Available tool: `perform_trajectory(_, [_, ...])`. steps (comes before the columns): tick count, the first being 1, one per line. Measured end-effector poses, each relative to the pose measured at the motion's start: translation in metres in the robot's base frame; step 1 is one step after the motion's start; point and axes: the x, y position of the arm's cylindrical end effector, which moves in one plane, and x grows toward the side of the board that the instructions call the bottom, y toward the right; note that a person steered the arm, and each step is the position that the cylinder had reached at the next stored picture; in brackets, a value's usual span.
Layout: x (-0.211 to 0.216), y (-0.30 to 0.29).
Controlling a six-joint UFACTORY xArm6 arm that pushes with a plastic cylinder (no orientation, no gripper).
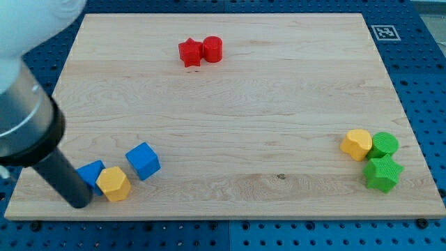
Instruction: Separate blue triangle from the yellow hexagon
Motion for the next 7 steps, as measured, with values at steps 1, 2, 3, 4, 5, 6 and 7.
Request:
perform_trajectory(1, [0.0, 0.043])
perform_trajectory(2, [-0.002, 0.079])
perform_trajectory(3, [-0.006, 0.082])
perform_trajectory(4, [-0.006, 0.066])
perform_trajectory(5, [-0.007, 0.039])
perform_trajectory(6, [-0.019, 0.039])
perform_trajectory(7, [-0.021, 0.039])
